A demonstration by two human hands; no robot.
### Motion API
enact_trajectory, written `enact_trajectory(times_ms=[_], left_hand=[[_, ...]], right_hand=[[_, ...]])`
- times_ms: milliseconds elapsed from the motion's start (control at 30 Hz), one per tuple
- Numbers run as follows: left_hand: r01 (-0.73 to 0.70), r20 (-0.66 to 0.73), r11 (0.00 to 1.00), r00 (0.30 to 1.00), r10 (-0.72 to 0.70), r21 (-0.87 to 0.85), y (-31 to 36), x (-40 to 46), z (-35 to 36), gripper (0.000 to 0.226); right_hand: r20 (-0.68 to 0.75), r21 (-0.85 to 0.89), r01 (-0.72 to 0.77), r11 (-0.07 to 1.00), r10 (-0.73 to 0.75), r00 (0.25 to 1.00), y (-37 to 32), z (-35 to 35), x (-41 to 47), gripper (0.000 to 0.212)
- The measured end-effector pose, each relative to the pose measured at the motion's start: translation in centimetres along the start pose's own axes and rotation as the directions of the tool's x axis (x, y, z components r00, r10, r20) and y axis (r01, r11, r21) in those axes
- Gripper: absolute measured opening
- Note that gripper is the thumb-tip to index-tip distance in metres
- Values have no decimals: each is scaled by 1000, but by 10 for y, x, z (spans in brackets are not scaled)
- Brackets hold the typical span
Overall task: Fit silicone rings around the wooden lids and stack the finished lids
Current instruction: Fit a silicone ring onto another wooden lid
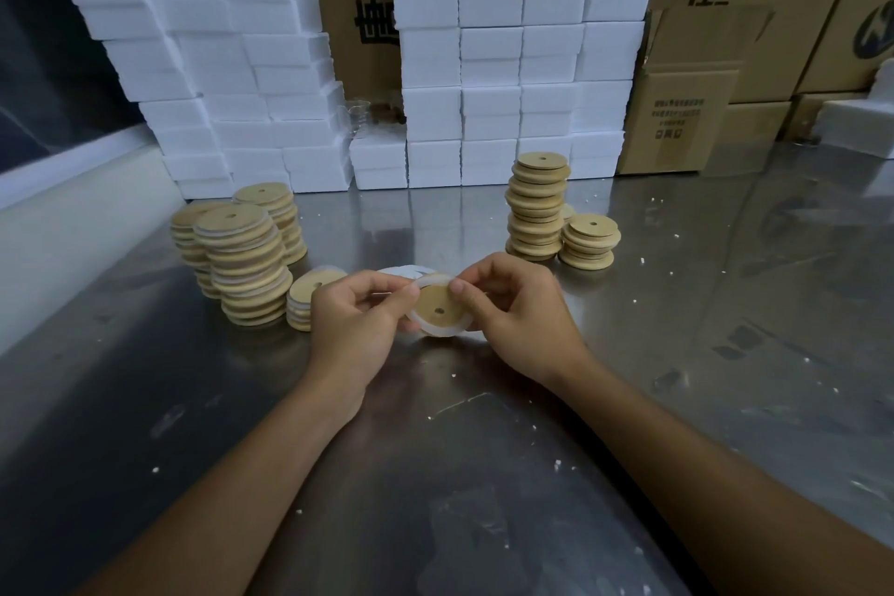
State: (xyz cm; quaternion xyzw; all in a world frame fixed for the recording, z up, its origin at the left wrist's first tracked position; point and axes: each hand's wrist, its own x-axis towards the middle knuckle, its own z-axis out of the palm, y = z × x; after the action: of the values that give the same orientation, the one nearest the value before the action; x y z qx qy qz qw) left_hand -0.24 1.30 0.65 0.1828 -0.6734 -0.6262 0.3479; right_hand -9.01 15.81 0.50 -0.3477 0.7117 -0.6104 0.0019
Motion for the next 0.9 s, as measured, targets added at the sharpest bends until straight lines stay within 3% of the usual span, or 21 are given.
enact_trajectory(times_ms=[300,633,900], left_hand=[[106,73,992,992,-101,-69,6,3,-4,15],[121,205,993,971,-121,16,13,7,-18,7],[15,225,992,973,-44,129,10,7,-21,9]], right_hand=[[16,58,-57,997,56,998,-3,-3,1,19],[114,181,-148,972,129,985,-5,-11,3,11],[160,202,-192,960,161,974,-3,-15,2,5]])
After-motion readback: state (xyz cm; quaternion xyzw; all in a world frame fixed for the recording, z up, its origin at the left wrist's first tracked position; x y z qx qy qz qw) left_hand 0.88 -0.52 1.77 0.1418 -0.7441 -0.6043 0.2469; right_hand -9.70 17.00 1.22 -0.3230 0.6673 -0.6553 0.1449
